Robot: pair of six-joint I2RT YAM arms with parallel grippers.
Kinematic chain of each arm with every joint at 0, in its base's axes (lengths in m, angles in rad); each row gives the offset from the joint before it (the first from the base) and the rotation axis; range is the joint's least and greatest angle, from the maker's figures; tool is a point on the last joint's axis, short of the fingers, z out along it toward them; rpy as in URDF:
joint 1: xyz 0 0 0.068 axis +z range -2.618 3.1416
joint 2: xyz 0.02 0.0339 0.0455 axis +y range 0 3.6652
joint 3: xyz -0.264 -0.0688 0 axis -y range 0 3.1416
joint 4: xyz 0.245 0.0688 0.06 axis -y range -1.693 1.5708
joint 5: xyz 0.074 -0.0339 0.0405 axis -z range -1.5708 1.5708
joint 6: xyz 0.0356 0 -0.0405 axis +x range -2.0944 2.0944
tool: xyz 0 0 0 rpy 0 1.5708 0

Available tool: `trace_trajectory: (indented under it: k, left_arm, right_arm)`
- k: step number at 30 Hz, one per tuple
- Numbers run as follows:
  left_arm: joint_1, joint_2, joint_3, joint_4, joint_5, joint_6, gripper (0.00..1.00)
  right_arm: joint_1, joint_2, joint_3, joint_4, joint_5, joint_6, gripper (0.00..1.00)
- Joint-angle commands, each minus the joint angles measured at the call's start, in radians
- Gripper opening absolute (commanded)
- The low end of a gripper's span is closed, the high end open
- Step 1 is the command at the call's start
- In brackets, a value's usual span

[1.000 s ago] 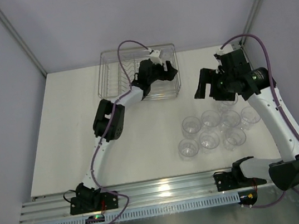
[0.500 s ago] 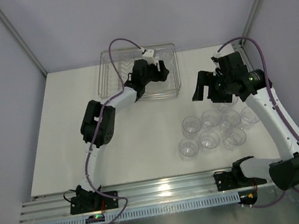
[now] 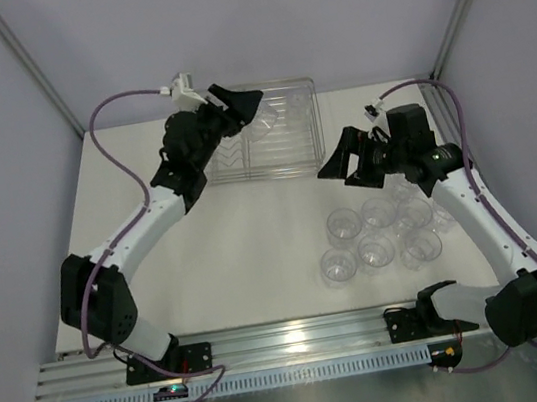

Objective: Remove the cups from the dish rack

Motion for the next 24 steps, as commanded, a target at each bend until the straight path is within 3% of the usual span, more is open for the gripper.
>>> trace_trajectory:
  k: [1, 2, 3, 6, 21, 24]
  left_arm:
    - [-0.012, -0.035, -0.269, 0.242, 0.139, -0.418, 0.00]
    - [-0.012, -0.037, -0.384, 0.327, 0.148, -0.563, 0.00]
    - [-0.018, -0.040, -0.441, 0.481, 0.150, -0.616, 0.00]
    - [-0.042, -0.056, -0.571, 0.591, 0.122, -0.724, 0.00]
    - [-0.263, -0.057, -0.690, 0.691, -0.072, -0.823, 0.00]
    - [-0.309, -0.044, -0.679, 0.659, -0.097, -0.808, 0.00]
  right_arm:
    - [0.003, -0.061, -0.127, 0.334, -0.260, 0.203, 0.93]
    - [0.001, -0.074, -0.158, 0.447, -0.292, 0.246, 0.93]
    - [0.004, -0.095, -0.211, 0.494, -0.298, 0.303, 0.93]
    - [0.012, -0.110, -0.273, 0.602, -0.321, 0.357, 0.93]
    - [0.107, -0.066, -0.325, 0.616, -0.295, 0.375, 0.87]
    - [0.110, -0.063, -0.321, 0.620, -0.292, 0.377, 0.79]
